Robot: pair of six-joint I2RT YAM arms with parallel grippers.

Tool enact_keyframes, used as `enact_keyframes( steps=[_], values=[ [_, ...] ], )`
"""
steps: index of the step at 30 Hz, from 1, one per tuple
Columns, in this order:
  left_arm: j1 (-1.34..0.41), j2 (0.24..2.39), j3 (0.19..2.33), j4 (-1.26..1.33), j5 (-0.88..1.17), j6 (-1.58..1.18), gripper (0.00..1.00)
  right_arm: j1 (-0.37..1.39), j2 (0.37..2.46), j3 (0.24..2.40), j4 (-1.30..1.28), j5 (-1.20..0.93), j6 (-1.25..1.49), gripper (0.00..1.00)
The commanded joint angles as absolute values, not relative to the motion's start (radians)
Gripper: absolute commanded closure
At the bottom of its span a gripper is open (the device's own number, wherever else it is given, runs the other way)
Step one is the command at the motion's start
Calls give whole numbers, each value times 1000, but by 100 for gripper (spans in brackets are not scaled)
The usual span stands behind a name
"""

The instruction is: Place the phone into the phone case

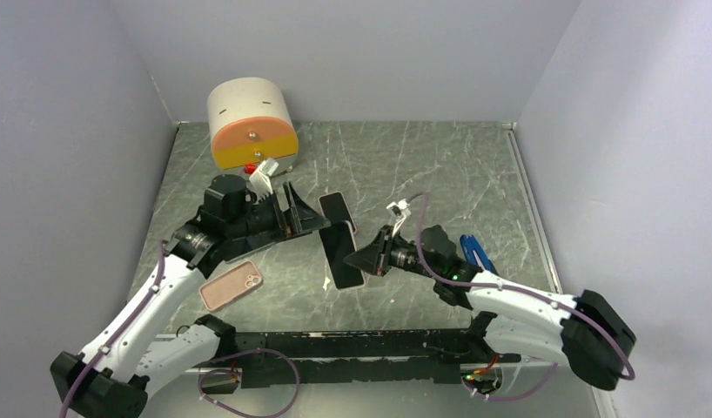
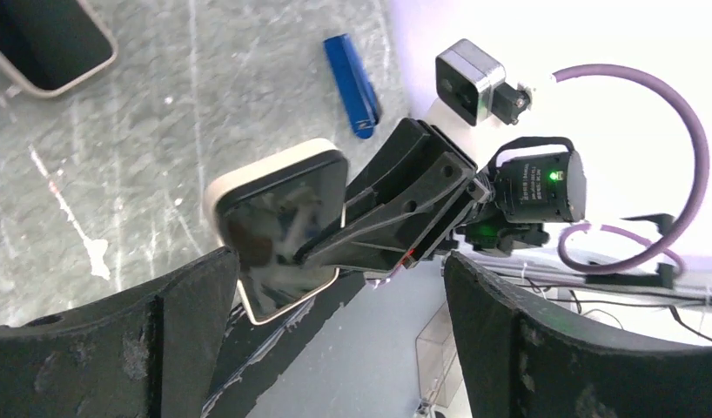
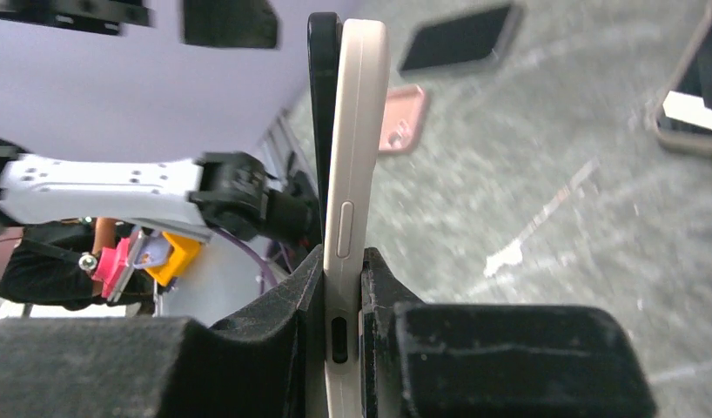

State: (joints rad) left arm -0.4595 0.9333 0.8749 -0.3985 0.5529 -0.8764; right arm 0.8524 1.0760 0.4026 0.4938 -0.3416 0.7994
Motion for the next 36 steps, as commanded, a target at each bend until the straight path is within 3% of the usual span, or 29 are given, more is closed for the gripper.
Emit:
enact_keyframes(
  steps=[1,13,18,23,30,36],
  values=[
    [-453,900,913,-433,616,-894,9,851,945,404,738,-339,727,100],
    [-452,849,776,67,805,-1152,11,851,901,364,996,-443,853,100],
    [-452,868,708,285,856,-1311,19,851,927,375,1023,-465,870,100],
    [-452,865,709,299,857,-1334,25,853,942,369,1054,-463,884,100],
    [-454,883,678,429,853,-1444,42,856,978,360,1121,-477,906,100],
    [-454,879,688,372,855,-1402,62,859,1005,354,1129,-489,903,100]
  ],
)
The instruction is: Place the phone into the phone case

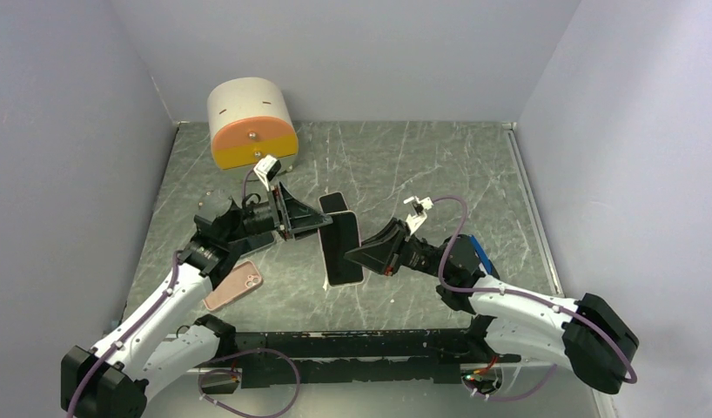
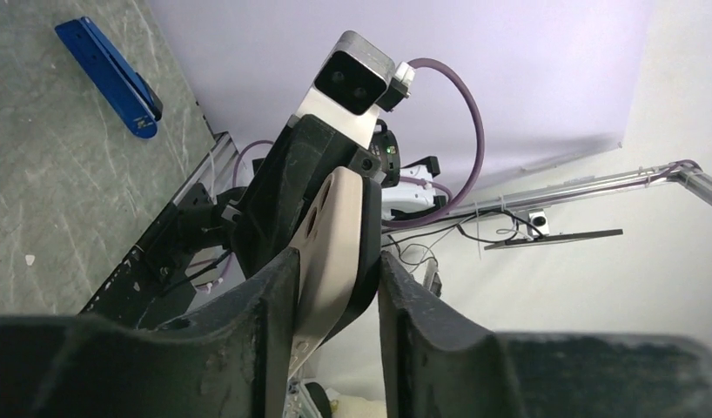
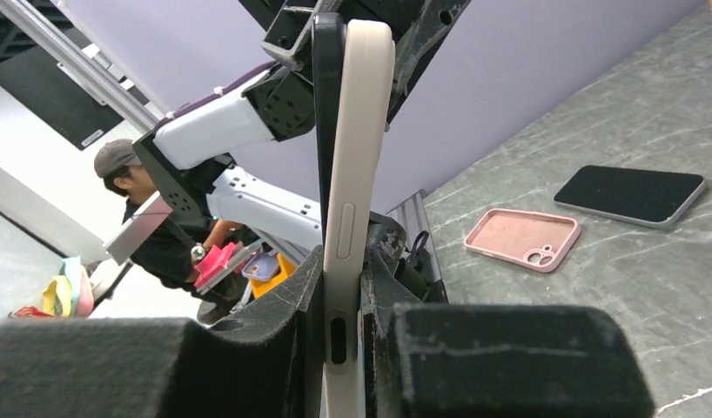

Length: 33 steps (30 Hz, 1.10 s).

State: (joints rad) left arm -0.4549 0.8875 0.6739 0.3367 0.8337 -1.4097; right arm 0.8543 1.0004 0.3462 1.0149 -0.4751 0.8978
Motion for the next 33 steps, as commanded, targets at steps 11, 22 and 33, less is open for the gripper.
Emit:
enact_keyframes(
  steps=[11,22,33],
  values=[
    [-453,895,704,281,894,-1270,96,858,1047,363,1174,-515,940,93],
    [-454,874,719,213,871,-1220,41,859,1011,374,1085,-515,885,100],
    [-454,931,709,306,902,-1252,90,859,1033,383,1073,-524,894,97]
  ],
)
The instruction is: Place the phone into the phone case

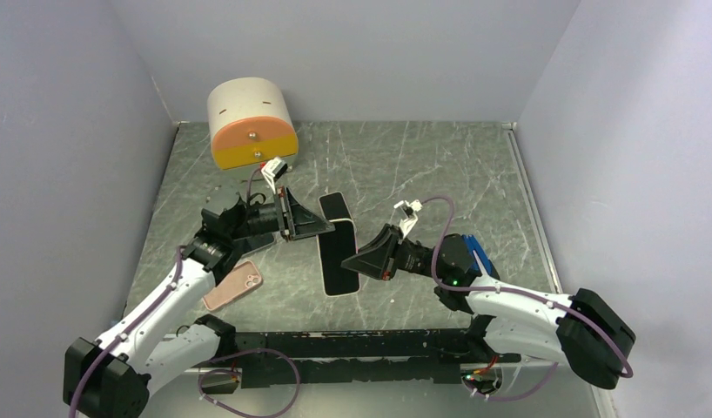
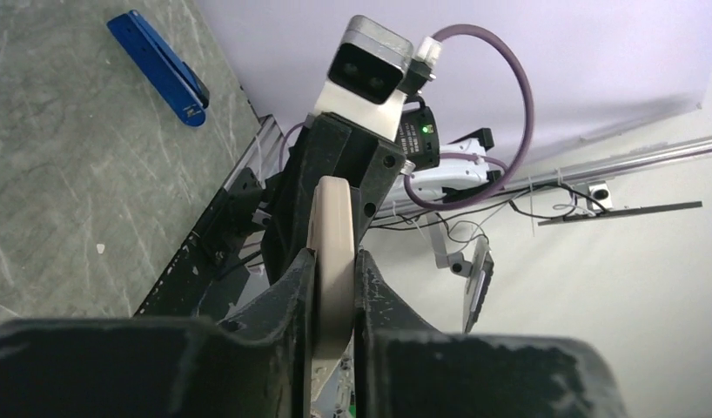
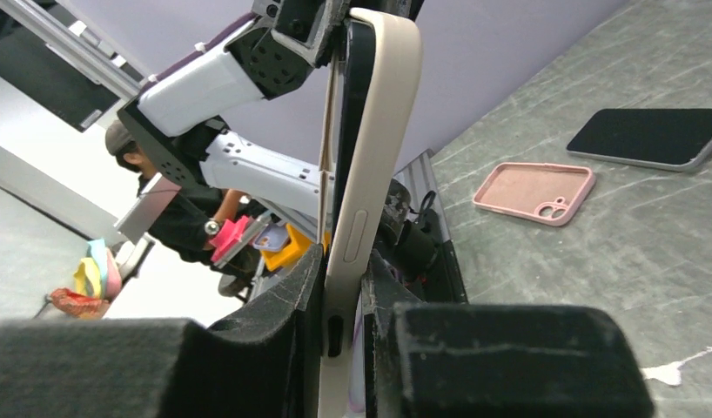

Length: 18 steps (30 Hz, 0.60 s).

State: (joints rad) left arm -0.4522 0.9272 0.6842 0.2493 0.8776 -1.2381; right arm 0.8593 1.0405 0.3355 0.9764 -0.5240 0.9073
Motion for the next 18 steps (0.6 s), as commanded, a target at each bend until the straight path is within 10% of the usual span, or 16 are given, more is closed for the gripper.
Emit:
enact_keyframes(
  steps=[1,10,14,18],
  values=[
    [-454,931,713,298,905,-1239,96,859,1034,384,1070,-525,899,94],
    [-454,932,734,164,897,-1106,97,859,1046,450,947,-492,896,64],
    [-454,935,726,162,901,-1105,92,859,1052,434,1000,-472,914,93],
    [-454,925,723,161,897,-1108,55,858,1035,404,1063,-433,933,100]
  ],
)
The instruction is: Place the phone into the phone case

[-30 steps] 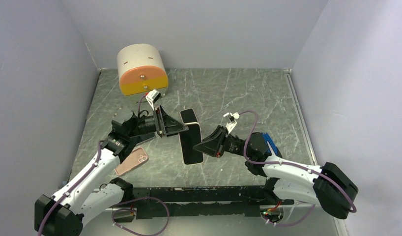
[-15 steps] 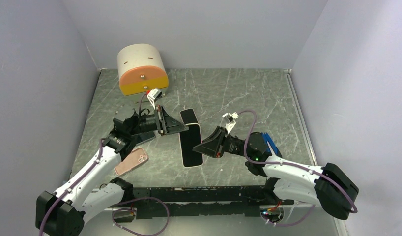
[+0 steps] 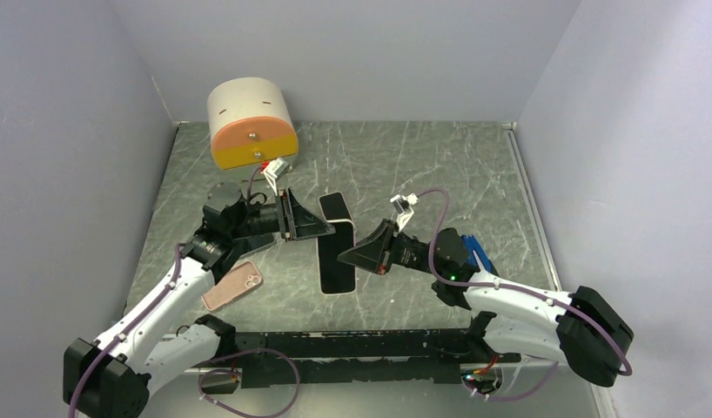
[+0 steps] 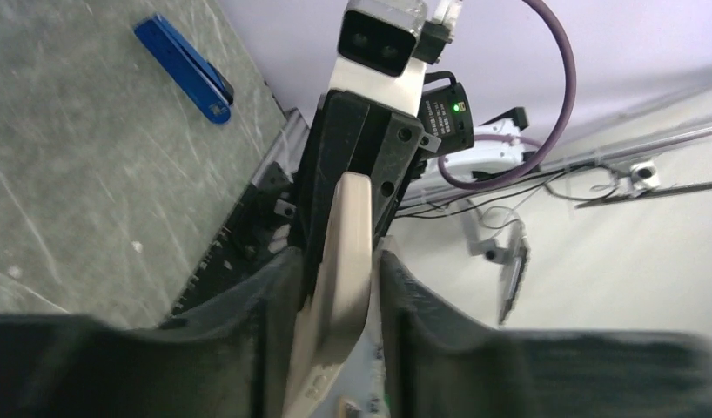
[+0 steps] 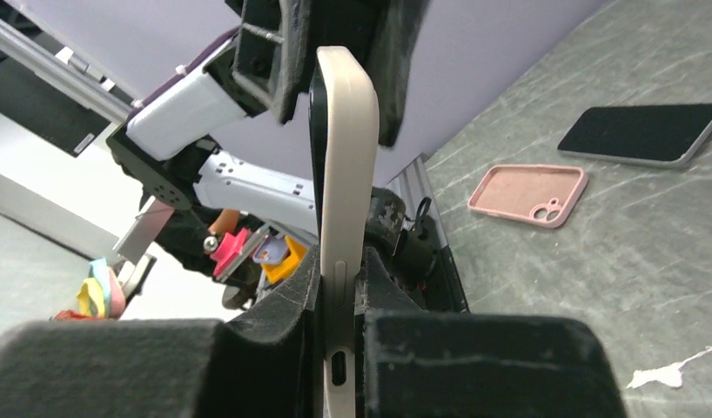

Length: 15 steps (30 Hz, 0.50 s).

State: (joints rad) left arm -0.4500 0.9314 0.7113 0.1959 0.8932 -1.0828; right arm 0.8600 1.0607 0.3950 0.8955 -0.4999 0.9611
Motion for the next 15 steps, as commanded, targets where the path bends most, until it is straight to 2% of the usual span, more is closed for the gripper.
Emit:
enact_keyframes(
  steps=[1,4,7,13,15],
  values=[
    [-454,917,720,160,892,-1104,49,857,1029,402,1064,-424,932,100],
    [-456,903,700,186,887,-1113,40,857,1009,403,1055,-401,922,100],
    [-460,919,685,238,898,-1139,42,857,1002,412,1047,-395,913,100],
    [-500,969,683,306,909,-1160,66,857,1042,438,1061,-414,919,100],
    [-509,971,688,299,900,-1147,79,857,1056,438,1069,-421,927,99]
  ],
)
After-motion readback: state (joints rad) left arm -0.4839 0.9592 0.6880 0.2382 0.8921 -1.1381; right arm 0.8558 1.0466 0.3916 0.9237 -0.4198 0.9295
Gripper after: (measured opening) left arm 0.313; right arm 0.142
